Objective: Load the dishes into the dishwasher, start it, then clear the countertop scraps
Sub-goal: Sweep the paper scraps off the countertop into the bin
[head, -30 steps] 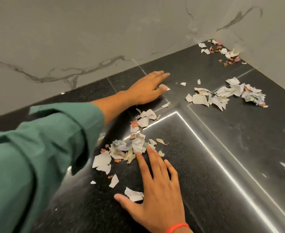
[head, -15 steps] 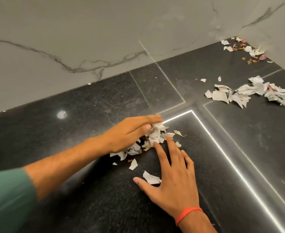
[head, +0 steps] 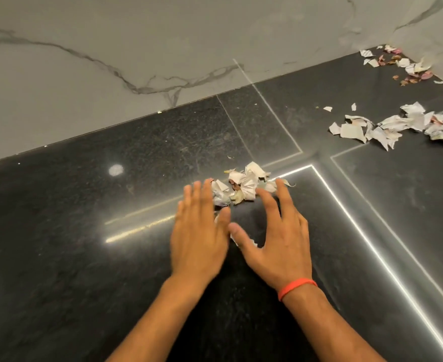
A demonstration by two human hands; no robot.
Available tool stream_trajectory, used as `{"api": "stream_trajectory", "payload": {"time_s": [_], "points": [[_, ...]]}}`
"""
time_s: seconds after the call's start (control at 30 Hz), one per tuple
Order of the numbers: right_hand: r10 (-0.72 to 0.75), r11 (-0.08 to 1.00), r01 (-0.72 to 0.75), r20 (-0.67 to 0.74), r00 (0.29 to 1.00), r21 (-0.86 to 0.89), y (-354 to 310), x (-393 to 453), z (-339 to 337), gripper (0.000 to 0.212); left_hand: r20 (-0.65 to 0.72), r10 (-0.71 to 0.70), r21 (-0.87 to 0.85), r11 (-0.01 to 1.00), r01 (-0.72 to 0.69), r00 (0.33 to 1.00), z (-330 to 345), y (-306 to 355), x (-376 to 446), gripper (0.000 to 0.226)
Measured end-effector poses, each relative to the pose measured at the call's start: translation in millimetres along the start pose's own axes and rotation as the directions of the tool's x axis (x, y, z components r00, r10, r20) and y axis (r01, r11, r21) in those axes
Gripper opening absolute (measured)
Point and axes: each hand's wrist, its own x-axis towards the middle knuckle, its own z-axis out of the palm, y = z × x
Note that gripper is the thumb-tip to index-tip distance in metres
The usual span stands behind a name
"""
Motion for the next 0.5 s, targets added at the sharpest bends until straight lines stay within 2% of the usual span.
{"api": "stream_trajectory", "payload": {"time_s": [0.13,0.2,0.27,0.3,0.4,0.5], "points": [[0.027,0.963,0.015,-0.152,0.988,0.271,6.1,-2.0,-6.7,0.072,0.066,0.18,-0.042,0.983,-0.178,0.981,25.1,42.8,13.8,0.074],[0.031,0.947,0.035,-0.2,0.979,0.32,17.4,-4.7,-17.7,0.07,0.048,0.235,-0.201,0.954,-0.221,0.971,23.4,48.8,17.3,0.065],[0.016,0.97,0.035,-0.204,0.979,0.241,40.7,-8.9,-37.4,0.069,-0.049,0.23,-0.403,0.886,-0.23,0.972,10.3,41.5,14.1,0.051],[0.021,0.982,0.016,-0.193,0.981,0.19,56.9,-10.7,-50.0,0.07,-0.094,0.195,-0.425,0.879,-0.217,0.976,3.6,31.7,10.4,0.048],[0.088,0.994,-0.095,-0.103,0.991,-0.057,117.7,-15.1,-91.3,0.077,-0.095,0.036,-0.342,0.937,-0.066,0.995,-14.0,-4.1,-8.1,0.055],[0.188,0.946,-0.185,-0.015,0.982,-0.265,152.8,-19.1,-110.1,0.086,-0.044,-0.05,-0.123,0.991,0.044,0.998,-19.3,-20.9,-31.6,0.067]]}}
